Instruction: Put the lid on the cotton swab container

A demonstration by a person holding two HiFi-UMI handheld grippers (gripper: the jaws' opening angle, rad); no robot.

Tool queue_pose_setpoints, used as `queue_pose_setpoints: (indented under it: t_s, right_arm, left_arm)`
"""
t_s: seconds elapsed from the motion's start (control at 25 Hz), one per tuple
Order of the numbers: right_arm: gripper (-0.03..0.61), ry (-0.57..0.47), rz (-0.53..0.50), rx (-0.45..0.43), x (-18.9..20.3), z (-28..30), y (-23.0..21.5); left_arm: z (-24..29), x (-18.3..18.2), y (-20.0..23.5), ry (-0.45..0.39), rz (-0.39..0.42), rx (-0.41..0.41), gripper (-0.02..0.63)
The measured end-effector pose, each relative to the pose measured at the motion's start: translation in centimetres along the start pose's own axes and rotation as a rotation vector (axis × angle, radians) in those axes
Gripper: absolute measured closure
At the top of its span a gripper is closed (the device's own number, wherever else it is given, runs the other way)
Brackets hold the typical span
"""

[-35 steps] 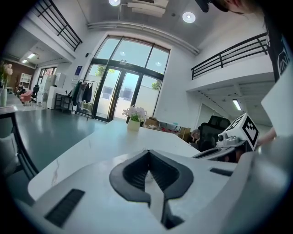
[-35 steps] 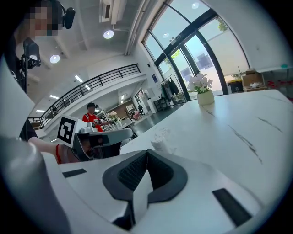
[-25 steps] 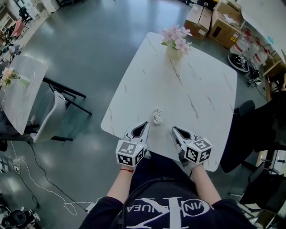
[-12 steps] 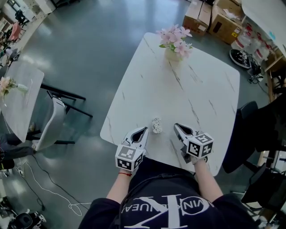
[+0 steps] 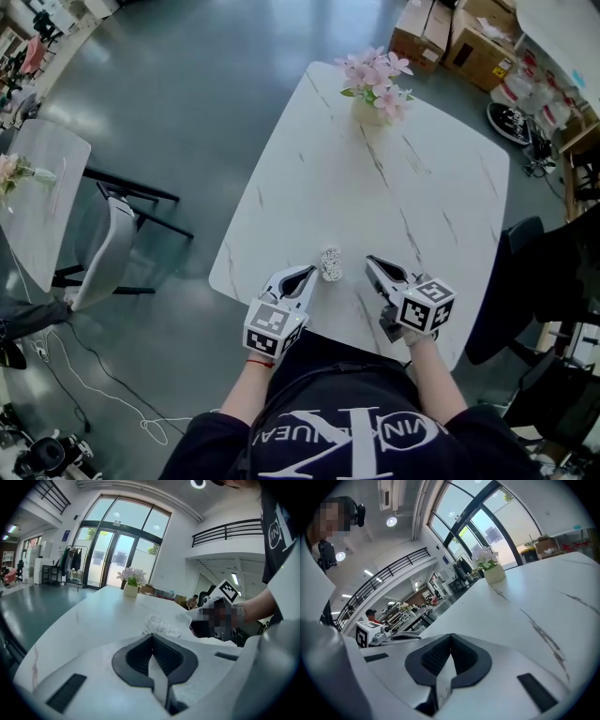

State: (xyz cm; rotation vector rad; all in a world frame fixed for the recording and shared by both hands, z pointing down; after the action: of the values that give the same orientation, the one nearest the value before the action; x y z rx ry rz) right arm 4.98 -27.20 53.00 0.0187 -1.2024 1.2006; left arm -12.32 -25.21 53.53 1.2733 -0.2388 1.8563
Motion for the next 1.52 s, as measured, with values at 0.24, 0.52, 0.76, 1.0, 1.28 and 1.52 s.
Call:
queue_pose_setpoints:
  t_s: [0.24,0.52,0.76,1.0,1.28,1.52]
  right_arm:
    - [0.575,-0.017,-0.035,-0.052,-1.4,0.2,1.9]
    - [0.575,0.009,-0.094,-0.093,-1.8,1.5,4.1]
    - [0.575,0.069,-0.207,-0.088,-1.9,2.9,5.5]
    - [0.575,0.148,-0.357,-0.063,-1.7,3.7,6.5]
    - [0.575,0.212,-0.478,-0.044,-1.6,4.1,7.0]
    - [0.575,0.223,-0.532,-0.036,-1.6,4.1,7.2]
  left_arm:
    - [0.2,-0.1,-0.6,-0.003,-0.002,0.022,0.607]
    - [0.1,0.2,-1.0,0.001,-0.017,0.037,0.609]
    - [0.2,0.5,-1.4,0.005,-0.016,0.061,0.609]
    - [0.2,0.5,-1.5,0.002,-0.022,0.072,0.609]
    - [-0.7,-0.2,0.5,-0.014,-0.006,0.015,0.608]
    - [-0.5,-4.4,0.4,-0.114,0.061,0.018,0.609]
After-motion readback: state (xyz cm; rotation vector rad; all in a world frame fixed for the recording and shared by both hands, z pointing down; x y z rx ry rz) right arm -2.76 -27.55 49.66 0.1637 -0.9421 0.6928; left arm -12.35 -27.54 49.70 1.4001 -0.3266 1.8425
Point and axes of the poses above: the fingertips, and each gripper's own axes: z forward along the fingers, y to its left, x out of its underside, the point moved 5 cm from there along -z, backward along the fingers, and after that the axes turned 1 degree about -y, right-handed, at the moved point
